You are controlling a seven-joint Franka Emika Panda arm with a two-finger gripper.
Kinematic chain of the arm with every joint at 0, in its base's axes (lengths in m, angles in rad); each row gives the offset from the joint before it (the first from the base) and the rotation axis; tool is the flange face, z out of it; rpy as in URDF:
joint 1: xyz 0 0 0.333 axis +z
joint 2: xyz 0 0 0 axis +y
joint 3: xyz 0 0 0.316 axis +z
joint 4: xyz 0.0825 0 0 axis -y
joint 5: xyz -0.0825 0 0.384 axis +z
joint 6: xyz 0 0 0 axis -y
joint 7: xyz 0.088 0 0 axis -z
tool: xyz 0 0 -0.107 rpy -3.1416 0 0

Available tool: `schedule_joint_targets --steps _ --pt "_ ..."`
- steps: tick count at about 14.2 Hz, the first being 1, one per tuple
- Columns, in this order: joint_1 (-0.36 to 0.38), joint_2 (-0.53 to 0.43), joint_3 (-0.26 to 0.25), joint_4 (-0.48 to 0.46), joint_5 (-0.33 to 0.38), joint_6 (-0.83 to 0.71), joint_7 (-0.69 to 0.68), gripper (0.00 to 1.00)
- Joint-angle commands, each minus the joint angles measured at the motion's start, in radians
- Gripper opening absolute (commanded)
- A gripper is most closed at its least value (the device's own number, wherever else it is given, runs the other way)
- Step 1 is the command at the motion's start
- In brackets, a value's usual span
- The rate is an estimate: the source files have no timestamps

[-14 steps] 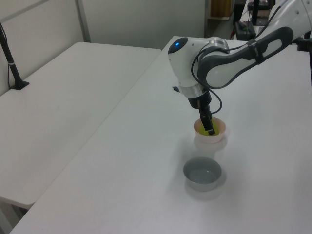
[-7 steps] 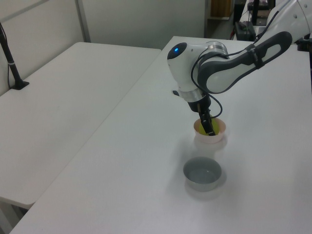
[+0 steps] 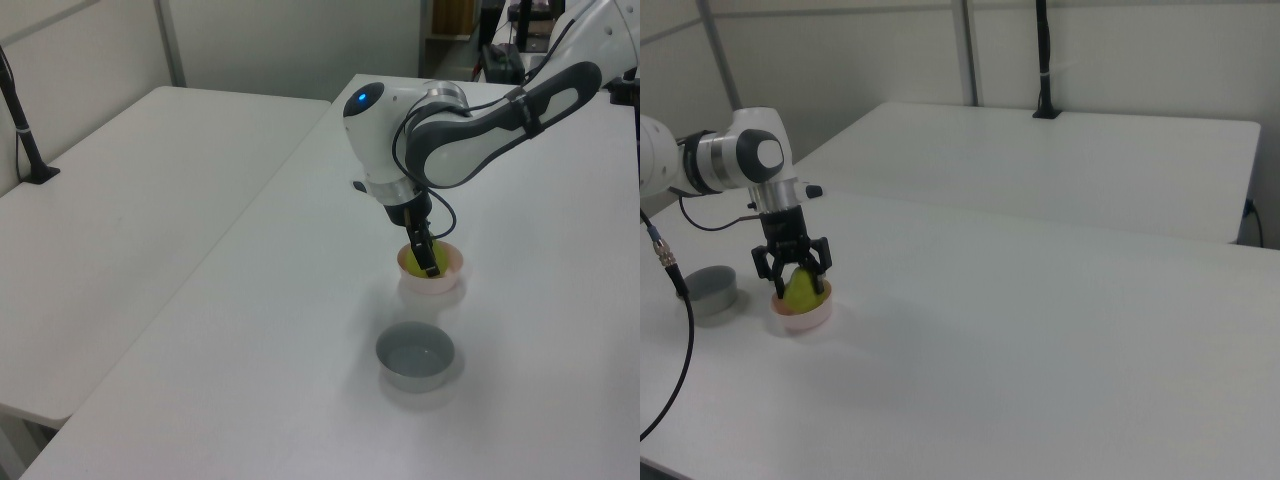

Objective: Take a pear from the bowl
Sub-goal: 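Lift the pear up out of the pink bowl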

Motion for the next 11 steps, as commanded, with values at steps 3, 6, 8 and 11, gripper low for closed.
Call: schedule_joint_targets --steps 3,6,8,11 --pt "0.006 -0.162 -0.012 -0.010 0.003 -0.042 -0.005 0.64" --pt "0.003 -0.265 -0.023 -0.010 0.003 -0.076 -0.011 0.64" --pt "-0.018 -0.303 -0.023 -0.010 0.003 -0.095 -0.020 0.65" --pt "-0.075 -0.316 -0.023 -0.010 0.003 -0.127 -0.072 0.65"
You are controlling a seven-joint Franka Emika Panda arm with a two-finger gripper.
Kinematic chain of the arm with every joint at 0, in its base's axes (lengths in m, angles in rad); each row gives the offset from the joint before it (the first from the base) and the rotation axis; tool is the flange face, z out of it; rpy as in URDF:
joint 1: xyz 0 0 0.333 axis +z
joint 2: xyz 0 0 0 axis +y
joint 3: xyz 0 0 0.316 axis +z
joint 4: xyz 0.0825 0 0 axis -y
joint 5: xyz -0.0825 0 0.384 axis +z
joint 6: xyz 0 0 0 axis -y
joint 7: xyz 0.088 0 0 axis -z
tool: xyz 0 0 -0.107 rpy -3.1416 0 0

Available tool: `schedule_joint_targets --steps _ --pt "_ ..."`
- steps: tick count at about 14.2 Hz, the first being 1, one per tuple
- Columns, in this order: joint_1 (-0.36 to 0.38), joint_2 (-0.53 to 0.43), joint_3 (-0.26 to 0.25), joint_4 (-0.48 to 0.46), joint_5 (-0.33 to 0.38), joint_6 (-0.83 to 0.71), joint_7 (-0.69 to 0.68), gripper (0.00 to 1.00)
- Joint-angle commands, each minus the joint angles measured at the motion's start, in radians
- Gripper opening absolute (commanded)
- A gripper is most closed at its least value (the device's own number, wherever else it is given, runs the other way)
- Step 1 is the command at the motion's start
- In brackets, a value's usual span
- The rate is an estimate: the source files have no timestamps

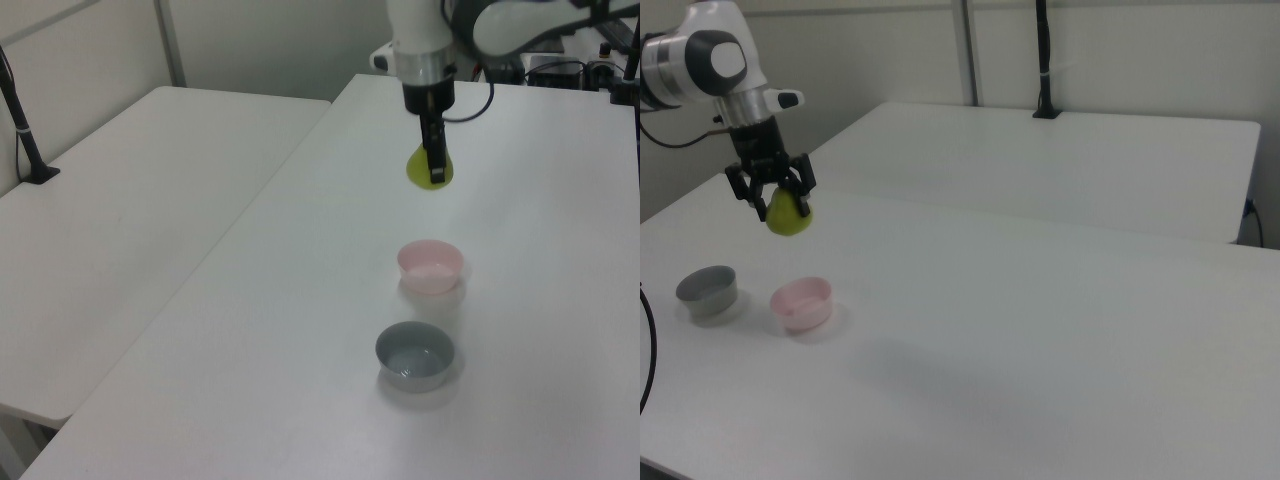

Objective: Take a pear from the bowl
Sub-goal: 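Lift the pear up out of the pink bowl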

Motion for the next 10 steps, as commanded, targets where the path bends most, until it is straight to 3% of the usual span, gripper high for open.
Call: schedule_joint_targets --steps 1,6,10 --pt "-0.072 -0.023 -0.011 -0.027 0.001 -0.022 -0.080 0.65" --pt "-0.258 -0.019 -0.011 -0.027 0.001 -0.017 -0.190 0.65" --pt "-0.347 0.018 -0.011 -0.032 -0.003 0.006 -0.238 0.65"
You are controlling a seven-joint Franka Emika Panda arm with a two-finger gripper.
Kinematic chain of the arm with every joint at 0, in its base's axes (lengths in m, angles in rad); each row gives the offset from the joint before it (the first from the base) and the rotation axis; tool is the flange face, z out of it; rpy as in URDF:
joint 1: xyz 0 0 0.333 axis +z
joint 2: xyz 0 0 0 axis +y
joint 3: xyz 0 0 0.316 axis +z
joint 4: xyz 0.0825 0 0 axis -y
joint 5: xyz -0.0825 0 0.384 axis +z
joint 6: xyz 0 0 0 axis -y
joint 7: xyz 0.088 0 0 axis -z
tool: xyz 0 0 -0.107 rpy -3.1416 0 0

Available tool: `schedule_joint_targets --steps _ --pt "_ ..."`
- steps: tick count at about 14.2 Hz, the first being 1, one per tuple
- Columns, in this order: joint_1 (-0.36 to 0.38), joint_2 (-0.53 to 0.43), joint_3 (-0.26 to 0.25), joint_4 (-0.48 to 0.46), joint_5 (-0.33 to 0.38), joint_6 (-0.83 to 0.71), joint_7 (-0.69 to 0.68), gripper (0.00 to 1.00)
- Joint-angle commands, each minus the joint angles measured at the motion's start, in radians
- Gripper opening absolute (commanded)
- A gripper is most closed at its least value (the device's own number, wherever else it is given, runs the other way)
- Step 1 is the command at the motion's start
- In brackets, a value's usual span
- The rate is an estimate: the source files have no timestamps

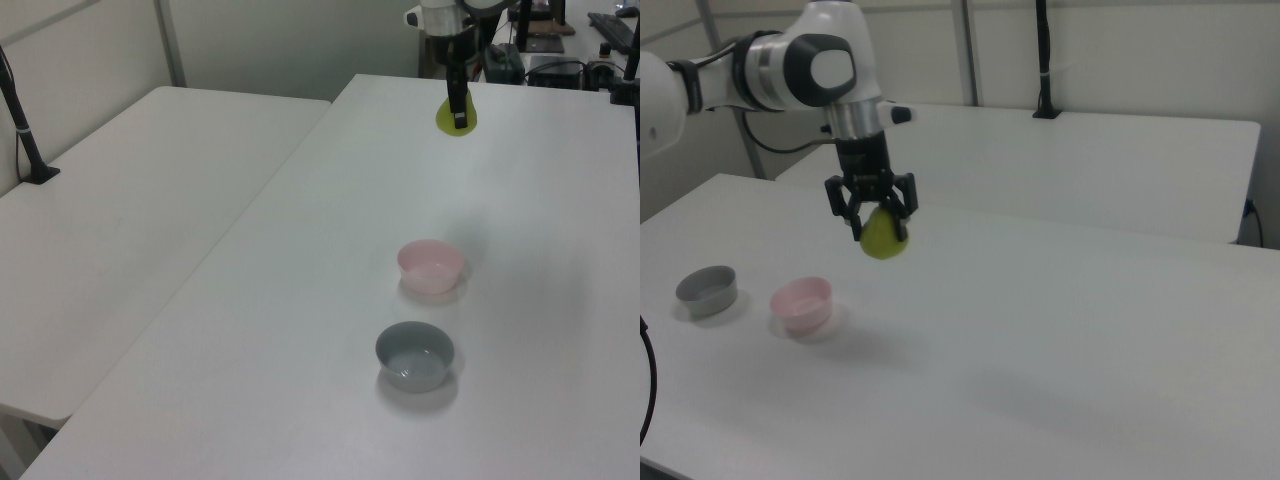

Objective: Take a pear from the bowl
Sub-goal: 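Lift the pear up out of the pink bowl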

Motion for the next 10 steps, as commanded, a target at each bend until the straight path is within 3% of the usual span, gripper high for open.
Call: schedule_joint_targets --steps 1,10 --pt "-0.030 0.031 0.004 -0.021 -0.006 0.034 -0.025 0.65" --pt "-0.024 0.177 0.005 -0.024 -0.012 0.094 -0.010 0.70"
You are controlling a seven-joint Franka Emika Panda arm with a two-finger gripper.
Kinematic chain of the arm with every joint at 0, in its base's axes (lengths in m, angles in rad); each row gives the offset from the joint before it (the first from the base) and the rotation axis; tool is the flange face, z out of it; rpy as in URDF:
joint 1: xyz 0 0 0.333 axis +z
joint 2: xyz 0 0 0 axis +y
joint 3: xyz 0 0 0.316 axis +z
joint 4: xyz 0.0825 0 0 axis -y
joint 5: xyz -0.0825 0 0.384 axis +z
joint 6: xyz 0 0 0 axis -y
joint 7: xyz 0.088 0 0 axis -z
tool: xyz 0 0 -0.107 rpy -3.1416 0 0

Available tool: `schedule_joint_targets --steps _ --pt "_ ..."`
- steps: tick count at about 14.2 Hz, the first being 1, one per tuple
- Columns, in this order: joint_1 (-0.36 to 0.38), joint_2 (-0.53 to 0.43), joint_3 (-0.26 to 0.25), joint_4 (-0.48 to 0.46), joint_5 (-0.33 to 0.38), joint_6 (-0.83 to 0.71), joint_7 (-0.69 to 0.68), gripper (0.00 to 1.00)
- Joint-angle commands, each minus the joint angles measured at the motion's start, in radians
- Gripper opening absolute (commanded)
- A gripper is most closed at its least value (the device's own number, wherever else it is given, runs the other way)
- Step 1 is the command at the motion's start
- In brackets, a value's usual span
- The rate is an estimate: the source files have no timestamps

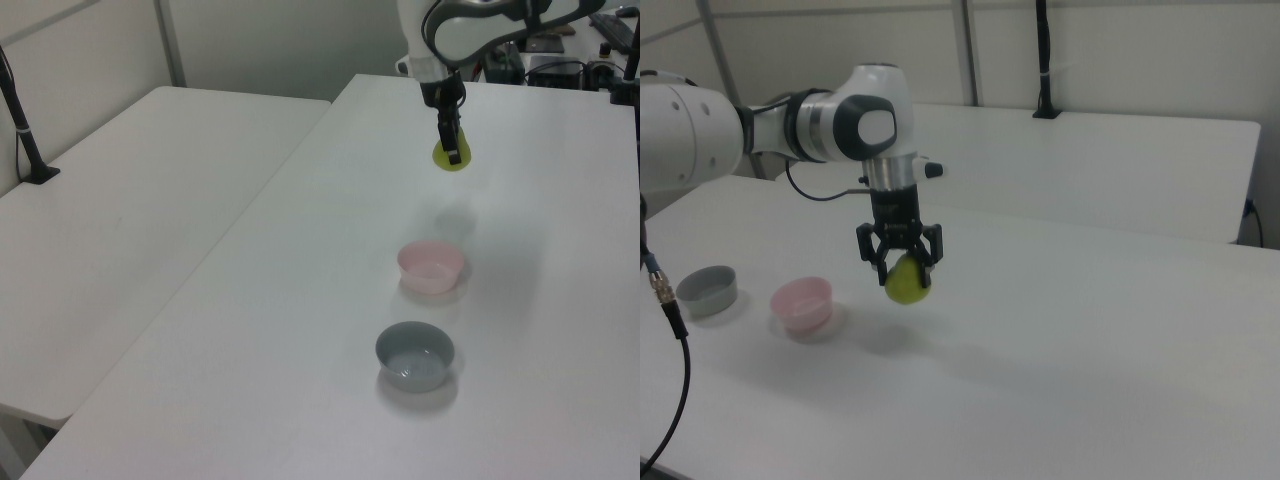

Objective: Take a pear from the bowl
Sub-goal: 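Carry the pear beside the pink bowl and lower it onto the table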

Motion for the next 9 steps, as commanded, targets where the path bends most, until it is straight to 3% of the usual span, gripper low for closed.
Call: schedule_joint_targets --steps 1,5,9 --pt "0.011 0.037 0.003 -0.007 -0.014 0.016 0.004 0.69" --pt "0.025 0.097 0.005 -0.009 -0.037 0.042 0.030 0.70" --pt "0.026 0.115 0.005 -0.016 -0.040 0.076 0.054 0.84"
